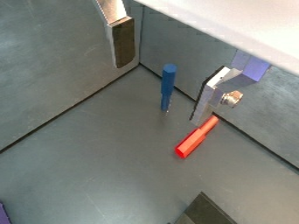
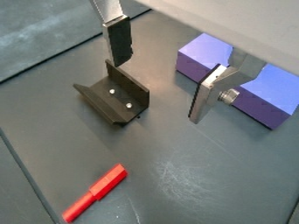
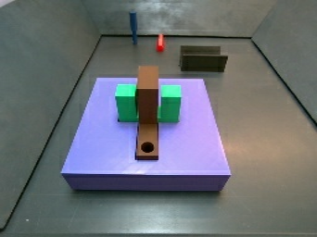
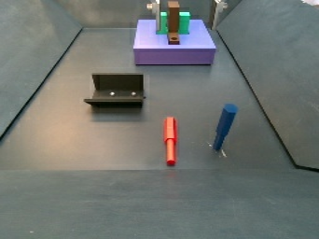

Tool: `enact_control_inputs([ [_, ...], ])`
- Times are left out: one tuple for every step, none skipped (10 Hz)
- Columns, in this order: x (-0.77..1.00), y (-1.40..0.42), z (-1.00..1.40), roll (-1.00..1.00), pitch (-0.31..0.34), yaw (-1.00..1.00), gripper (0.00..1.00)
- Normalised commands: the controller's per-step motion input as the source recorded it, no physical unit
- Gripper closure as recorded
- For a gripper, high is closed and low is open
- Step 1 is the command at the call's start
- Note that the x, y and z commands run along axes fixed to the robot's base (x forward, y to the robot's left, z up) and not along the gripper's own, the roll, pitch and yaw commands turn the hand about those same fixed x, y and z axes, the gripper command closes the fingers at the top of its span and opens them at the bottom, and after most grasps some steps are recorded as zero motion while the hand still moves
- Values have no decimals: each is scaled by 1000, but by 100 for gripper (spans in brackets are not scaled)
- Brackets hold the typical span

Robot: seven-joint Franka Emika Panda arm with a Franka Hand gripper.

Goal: Pick up the blue object. Move up. Move to above the board. Insert the blue object.
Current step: Pick up the blue object.

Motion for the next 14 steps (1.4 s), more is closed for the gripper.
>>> enact_control_inputs([
  [-31,109,-83,0,0,-23,0],
  [-80,249,-231,10,-13,-91,0],
  [-63,411,-306,0,-40,-83,0],
  [0,526,-306,0,-31,-63,0],
  [-17,549,-286,-17,-37,-57,0],
  [-60,537,-311,-23,-57,-49,0],
  [-151,489,-346,0,-69,-89,0],
  [-223,380,-294,0,-73,-77,0],
  [-283,294,-266,0,-66,-137,0],
  [-351,309,-291,0,-74,-180,0],
  [-394,323,-309,0,-74,-206,0],
  [-423,340,-303,0,-84,-217,0],
  [-386,329,-303,0,-83,-203,0],
  [-340,329,-303,0,-91,-154,0],
])
